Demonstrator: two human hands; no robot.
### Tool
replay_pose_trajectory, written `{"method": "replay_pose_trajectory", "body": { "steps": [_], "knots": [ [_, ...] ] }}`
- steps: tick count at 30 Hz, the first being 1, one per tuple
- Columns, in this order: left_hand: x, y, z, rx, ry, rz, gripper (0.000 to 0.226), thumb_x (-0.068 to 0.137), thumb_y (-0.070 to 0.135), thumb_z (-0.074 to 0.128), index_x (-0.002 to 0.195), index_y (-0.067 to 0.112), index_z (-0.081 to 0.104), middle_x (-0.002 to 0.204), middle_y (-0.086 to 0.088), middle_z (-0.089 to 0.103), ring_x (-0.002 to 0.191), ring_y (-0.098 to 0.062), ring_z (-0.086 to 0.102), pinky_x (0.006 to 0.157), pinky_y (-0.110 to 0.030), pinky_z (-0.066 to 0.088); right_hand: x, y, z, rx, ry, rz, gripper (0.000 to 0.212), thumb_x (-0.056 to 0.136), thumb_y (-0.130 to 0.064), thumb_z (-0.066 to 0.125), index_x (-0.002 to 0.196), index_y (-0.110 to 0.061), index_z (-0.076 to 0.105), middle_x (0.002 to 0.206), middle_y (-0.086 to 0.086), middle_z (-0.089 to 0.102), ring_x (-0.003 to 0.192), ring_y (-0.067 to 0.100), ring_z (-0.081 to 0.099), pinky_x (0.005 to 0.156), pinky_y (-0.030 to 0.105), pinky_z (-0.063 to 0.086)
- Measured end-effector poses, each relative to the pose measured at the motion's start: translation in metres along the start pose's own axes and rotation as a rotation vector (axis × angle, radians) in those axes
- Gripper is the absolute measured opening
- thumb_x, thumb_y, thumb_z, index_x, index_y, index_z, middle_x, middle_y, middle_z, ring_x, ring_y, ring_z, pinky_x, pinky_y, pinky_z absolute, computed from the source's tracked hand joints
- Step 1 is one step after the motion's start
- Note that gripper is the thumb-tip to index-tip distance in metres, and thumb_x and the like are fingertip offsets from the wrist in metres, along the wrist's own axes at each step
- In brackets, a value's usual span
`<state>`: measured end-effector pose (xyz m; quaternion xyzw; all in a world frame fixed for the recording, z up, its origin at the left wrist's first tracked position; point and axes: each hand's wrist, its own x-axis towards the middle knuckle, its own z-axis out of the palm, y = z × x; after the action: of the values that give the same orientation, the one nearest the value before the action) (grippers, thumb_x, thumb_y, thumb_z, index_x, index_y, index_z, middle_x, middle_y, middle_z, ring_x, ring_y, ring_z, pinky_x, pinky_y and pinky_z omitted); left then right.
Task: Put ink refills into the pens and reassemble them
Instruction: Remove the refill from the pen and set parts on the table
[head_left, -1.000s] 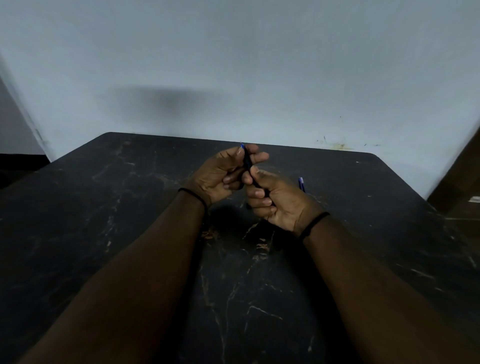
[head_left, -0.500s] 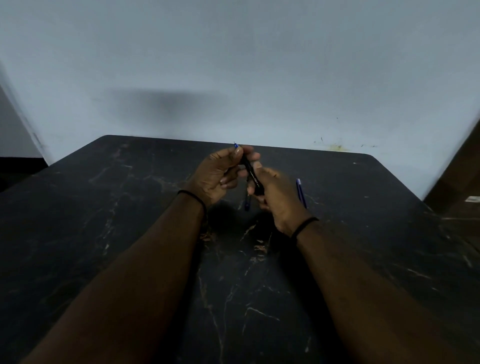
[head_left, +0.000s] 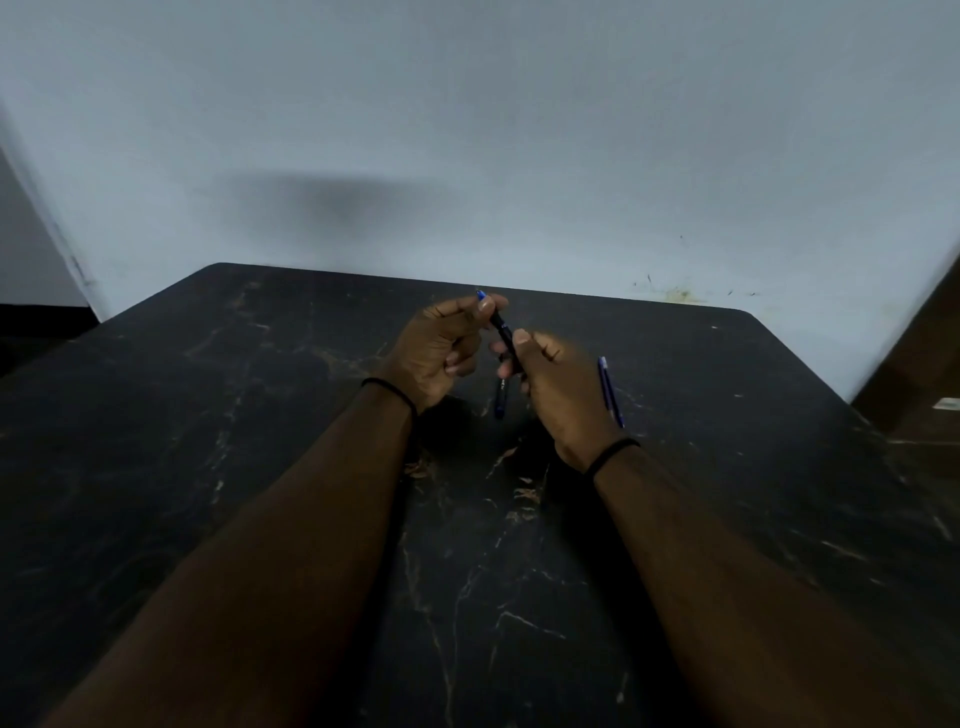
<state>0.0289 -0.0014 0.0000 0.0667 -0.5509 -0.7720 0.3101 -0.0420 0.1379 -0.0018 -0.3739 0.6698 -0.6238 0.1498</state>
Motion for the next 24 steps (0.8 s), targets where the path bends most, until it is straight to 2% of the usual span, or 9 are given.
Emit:
{"method": "replay_pose_trajectory", "body": {
  "steps": [4, 7, 10, 13, 17, 19, 21, 24],
  "knots": [
    [0.0002, -0.0016, -0.0003, -0.006, -0.014, 0.004, 0.02, 0.081, 0.023, 0.065, 0.093, 0.009, 0.072, 0.06, 0.004, 0.052, 0.034, -0.002, 0.027, 0.036, -0.016, 0.017, -0.0005, 0.0003, 0.0012, 0.024, 0.029, -0.049, 0.009, 0.096, -0.019, 0.065, 0.096, -0.011, 0.066, 0.081, 0.002, 0.062, 0.071, 0.011, 0.053, 0.069, 0.031, 0.045],
    [-0.0003, -0.002, 0.0007, 0.003, -0.015, 0.001, 0.017, 0.082, 0.022, 0.066, 0.092, 0.01, 0.073, 0.055, 0.006, 0.048, 0.033, -0.002, 0.027, 0.038, -0.018, 0.014, -0.0007, 0.0, 0.0026, 0.058, 0.055, -0.043, 0.017, 0.089, -0.015, 0.073, 0.099, -0.016, 0.059, 0.092, 0.009, 0.066, 0.079, 0.017, 0.059, 0.073, 0.034, 0.049],
    [-0.0003, -0.0021, 0.0017, 0.008, 0.005, -0.004, 0.013, 0.09, 0.016, 0.061, 0.095, 0.008, 0.07, 0.052, 0.008, 0.046, 0.032, -0.002, 0.027, 0.038, -0.02, 0.012, -0.0035, -0.0025, 0.0018, 0.024, 0.04, -0.025, 0.018, 0.097, -0.032, 0.062, 0.105, -0.017, 0.064, 0.09, 0.006, 0.072, 0.071, 0.007, 0.06, 0.069, 0.03, 0.047],
    [-0.0007, -0.0017, 0.0013, 0.024, 0.001, -0.009, 0.014, 0.093, 0.015, 0.058, 0.097, 0.007, 0.068, 0.052, 0.009, 0.048, 0.032, -0.001, 0.027, 0.039, -0.02, 0.011, -0.0034, -0.0031, 0.0014, -0.059, 0.044, -0.017, 0.036, 0.105, -0.032, 0.044, 0.098, -0.01, 0.072, 0.087, 0.01, 0.073, 0.065, 0.009, 0.053, 0.067, 0.031, 0.04],
    [-0.0016, -0.0018, 0.0002, 0.02, -0.019, -0.007, 0.019, 0.085, 0.021, 0.065, 0.097, 0.007, 0.07, 0.051, 0.008, 0.044, 0.033, -0.002, 0.027, 0.038, -0.019, 0.012, -0.0036, -0.0028, 0.0008, -0.1, 0.041, -0.056, 0.023, 0.101, -0.025, 0.055, 0.096, -0.007, 0.069, 0.085, 0.008, 0.068, 0.07, 0.011, 0.054, 0.068, 0.032, 0.044],
    [-0.0019, -0.002, -0.0001, 0.025, -0.023, -0.008, 0.017, 0.083, 0.022, 0.066, 0.093, 0.01, 0.073, 0.051, 0.008, 0.044, 0.033, -0.002, 0.027, 0.039, -0.02, 0.012, -0.0039, -0.0032, 0.0007, -0.062, 0.041, -0.057, 0.014, 0.095, -0.022, 0.065, 0.1, -0.008, 0.064, 0.093, 0.012, 0.069, 0.077, 0.017, 0.059, 0.074, 0.036, 0.049],
    [-0.0022, -0.0022, -0.0002, 0.035, -0.022, -0.009, 0.015, 0.087, 0.021, 0.063, 0.091, 0.012, 0.074, 0.051, 0.008, 0.045, 0.033, -0.002, 0.027, 0.039, -0.021, 0.012, -0.0044, -0.003, 0.0012, -0.043, 0.038, -0.044, 0.017, 0.092, -0.022, 0.069, 0.104, -0.013, 0.061, 0.1, 0.011, 0.07, 0.087, 0.021, 0.064, 0.08, 0.036, 0.052],
    [-0.0025, -0.0013, 0.0004, 0.037, -0.012, -0.008, 0.015, 0.088, 0.02, 0.063, 0.094, 0.009, 0.072, 0.053, 0.007, 0.047, 0.033, -0.002, 0.027, 0.039, -0.022, 0.012, -0.0051, -0.0047, 0.002, -0.062, 0.031, -0.027, 0.015, 0.098, -0.033, 0.061, 0.1, -0.019, 0.065, 0.092, 0.003, 0.073, 0.084, 0.016, 0.066, 0.078, 0.035, 0.052]
  ]
}}
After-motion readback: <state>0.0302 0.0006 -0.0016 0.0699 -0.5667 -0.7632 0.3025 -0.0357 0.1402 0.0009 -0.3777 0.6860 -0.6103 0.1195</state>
